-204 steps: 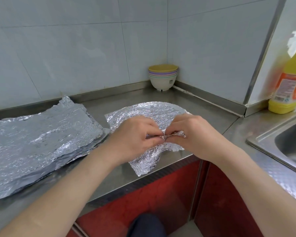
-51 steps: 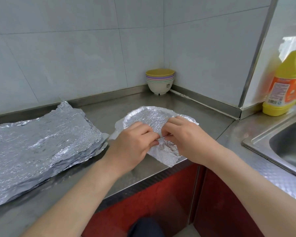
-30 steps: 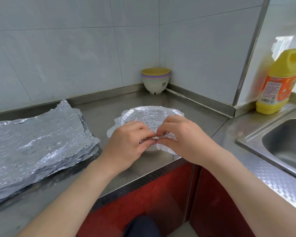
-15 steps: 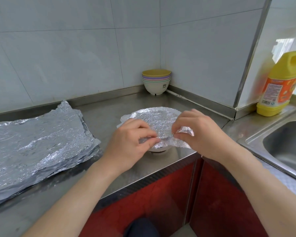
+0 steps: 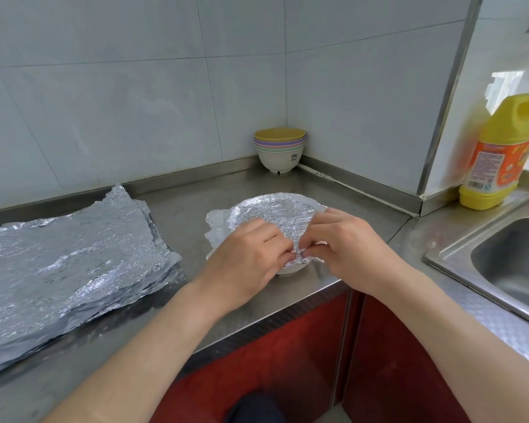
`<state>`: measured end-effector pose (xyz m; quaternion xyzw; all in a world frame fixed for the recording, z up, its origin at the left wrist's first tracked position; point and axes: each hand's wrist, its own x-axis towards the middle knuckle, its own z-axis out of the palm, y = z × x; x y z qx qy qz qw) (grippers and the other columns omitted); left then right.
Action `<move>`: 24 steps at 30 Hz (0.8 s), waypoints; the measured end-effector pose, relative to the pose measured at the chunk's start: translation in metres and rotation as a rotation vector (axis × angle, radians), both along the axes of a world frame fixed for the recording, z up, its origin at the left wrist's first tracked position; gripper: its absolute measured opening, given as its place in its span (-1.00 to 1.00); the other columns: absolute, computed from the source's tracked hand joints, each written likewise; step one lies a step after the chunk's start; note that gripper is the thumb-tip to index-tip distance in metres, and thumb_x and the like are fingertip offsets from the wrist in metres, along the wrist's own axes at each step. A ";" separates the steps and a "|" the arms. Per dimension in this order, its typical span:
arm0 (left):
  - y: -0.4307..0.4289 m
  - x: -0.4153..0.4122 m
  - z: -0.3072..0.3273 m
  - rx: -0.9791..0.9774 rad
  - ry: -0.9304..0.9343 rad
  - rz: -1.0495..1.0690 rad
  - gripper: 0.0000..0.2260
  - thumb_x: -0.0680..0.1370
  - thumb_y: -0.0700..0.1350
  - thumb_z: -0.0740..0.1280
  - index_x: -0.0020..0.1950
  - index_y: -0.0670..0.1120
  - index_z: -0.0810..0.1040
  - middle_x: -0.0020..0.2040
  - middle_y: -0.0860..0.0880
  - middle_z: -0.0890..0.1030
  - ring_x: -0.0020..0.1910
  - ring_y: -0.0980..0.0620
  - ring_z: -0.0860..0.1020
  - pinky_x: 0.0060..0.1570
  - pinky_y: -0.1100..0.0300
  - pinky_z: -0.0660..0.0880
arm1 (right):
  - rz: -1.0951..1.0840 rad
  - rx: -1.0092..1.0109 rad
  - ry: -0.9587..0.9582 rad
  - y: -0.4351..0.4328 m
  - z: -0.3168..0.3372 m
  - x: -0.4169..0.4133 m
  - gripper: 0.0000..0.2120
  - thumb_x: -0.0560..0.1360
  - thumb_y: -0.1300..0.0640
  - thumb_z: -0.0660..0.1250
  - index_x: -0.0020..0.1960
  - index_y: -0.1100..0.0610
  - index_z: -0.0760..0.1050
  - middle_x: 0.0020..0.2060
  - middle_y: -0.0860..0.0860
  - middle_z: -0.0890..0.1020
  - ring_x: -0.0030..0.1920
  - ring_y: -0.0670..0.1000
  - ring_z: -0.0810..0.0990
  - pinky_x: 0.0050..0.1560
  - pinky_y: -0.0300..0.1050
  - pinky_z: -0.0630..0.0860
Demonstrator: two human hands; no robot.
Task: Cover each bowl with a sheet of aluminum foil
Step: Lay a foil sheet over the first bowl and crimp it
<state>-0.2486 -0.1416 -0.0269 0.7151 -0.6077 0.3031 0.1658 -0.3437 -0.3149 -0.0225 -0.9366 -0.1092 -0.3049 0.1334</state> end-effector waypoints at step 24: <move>0.003 0.055 0.026 -0.010 0.442 0.493 -0.82 0.54 -0.14 0.28 -0.16 -0.08 0.66 -0.16 0.01 0.65 -0.09 -0.01 0.57 -0.08 0.05 0.51 | -0.436 0.387 0.332 -0.009 0.007 0.026 -0.75 0.57 0.22 0.11 0.13 0.04 0.49 -0.16 -0.02 0.51 -0.15 0.14 0.49 -0.24 -0.20 0.36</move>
